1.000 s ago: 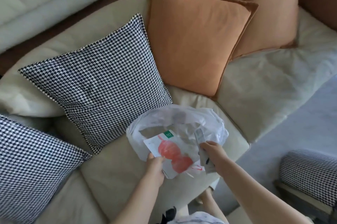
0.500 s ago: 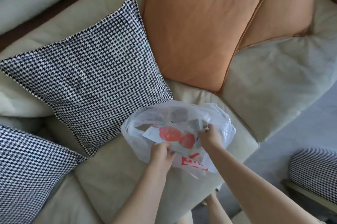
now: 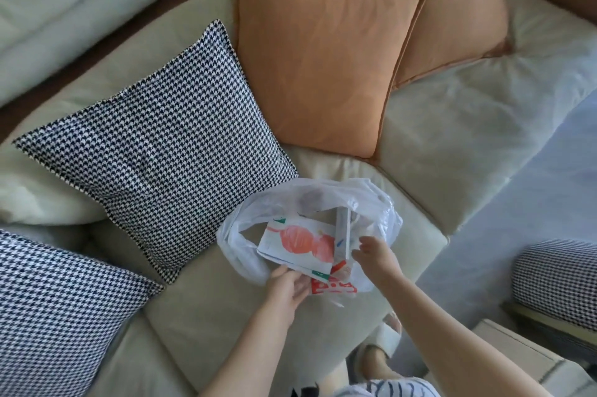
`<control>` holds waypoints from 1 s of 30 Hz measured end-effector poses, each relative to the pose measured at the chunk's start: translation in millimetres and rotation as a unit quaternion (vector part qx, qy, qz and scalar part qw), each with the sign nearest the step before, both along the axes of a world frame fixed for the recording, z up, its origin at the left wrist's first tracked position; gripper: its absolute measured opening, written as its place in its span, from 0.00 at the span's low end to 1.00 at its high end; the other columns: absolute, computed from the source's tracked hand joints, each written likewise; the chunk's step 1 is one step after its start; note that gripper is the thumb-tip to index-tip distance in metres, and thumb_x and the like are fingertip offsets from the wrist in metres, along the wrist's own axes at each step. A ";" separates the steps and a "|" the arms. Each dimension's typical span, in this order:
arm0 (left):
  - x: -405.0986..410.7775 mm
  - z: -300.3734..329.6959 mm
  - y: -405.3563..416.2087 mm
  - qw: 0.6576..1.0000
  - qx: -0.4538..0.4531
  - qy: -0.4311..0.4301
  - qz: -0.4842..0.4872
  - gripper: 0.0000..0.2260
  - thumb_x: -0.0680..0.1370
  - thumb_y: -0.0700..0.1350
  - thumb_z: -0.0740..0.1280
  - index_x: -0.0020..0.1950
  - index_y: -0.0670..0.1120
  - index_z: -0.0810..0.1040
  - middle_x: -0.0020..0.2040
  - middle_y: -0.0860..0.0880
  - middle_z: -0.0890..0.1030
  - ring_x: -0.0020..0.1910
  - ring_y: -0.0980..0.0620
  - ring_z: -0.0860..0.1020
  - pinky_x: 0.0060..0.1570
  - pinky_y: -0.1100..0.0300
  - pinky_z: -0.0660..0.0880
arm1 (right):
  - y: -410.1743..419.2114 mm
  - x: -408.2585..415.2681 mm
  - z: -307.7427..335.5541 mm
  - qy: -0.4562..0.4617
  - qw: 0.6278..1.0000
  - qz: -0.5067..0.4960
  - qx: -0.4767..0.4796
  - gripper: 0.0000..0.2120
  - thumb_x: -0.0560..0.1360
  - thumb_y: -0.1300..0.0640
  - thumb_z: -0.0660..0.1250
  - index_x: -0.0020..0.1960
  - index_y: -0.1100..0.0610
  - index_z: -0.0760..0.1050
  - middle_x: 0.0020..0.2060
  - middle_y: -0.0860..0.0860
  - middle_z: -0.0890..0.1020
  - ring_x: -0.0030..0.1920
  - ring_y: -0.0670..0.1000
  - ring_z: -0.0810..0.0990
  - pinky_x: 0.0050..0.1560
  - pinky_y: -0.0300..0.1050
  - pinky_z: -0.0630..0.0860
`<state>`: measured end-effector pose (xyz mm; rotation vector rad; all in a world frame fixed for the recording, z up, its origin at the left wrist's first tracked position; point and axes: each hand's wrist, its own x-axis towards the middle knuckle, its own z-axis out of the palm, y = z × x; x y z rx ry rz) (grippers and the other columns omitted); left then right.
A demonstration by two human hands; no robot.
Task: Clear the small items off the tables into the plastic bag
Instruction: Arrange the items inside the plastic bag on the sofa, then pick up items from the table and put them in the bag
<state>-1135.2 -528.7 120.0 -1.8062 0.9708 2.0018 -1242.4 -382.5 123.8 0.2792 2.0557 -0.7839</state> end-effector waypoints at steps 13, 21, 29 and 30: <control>6.9 47.2 81.5 0.855 -0.221 0.067 -0.465 0.12 0.78 0.44 0.65 0.60 0.45 0.76 0.53 0.50 0.79 0.50 0.51 0.78 0.48 0.61 0.75 | 86.7 57.9 29.6 0.072 0.997 -0.034 -0.002 0.17 0.75 0.53 0.63 0.63 0.55 0.75 0.57 0.51 0.80 0.56 0.52 0.78 0.52 0.40 0.70; 43.5 56.5 152.4 0.726 -0.252 0.084 -0.635 0.08 0.75 0.55 0.65 0.48 0.51 0.78 0.51 0.51 0.82 0.53 0.51 0.79 0.58 0.56 0.74 | 168.6 146.4 33.3 0.105 0.991 -0.049 0.063 0.19 0.75 0.48 0.61 0.63 0.54 0.74 0.62 0.53 0.77 0.65 0.53 0.72 0.64 0.45 0.69; 71.9 47.6 201.6 0.558 -0.260 0.122 -0.778 0.15 0.75 0.59 0.63 0.55 0.52 0.79 0.54 0.52 0.82 0.56 0.50 0.79 0.57 0.58 0.74 | 218.3 224.5 29.0 0.097 0.969 -0.194 0.118 0.18 0.76 0.48 0.60 0.62 0.55 0.74 0.61 0.52 0.78 0.63 0.53 0.74 0.62 0.46 0.71; 77.5 45.6 206.9 0.540 -0.250 0.131 -0.793 0.15 0.75 0.58 0.63 0.55 0.52 0.78 0.54 0.52 0.82 0.56 0.50 0.79 0.58 0.57 0.74 | 221.3 237.4 27.6 0.094 0.964 -0.218 0.122 0.19 0.76 0.48 0.60 0.63 0.54 0.74 0.61 0.52 0.78 0.63 0.53 0.74 0.61 0.45 0.71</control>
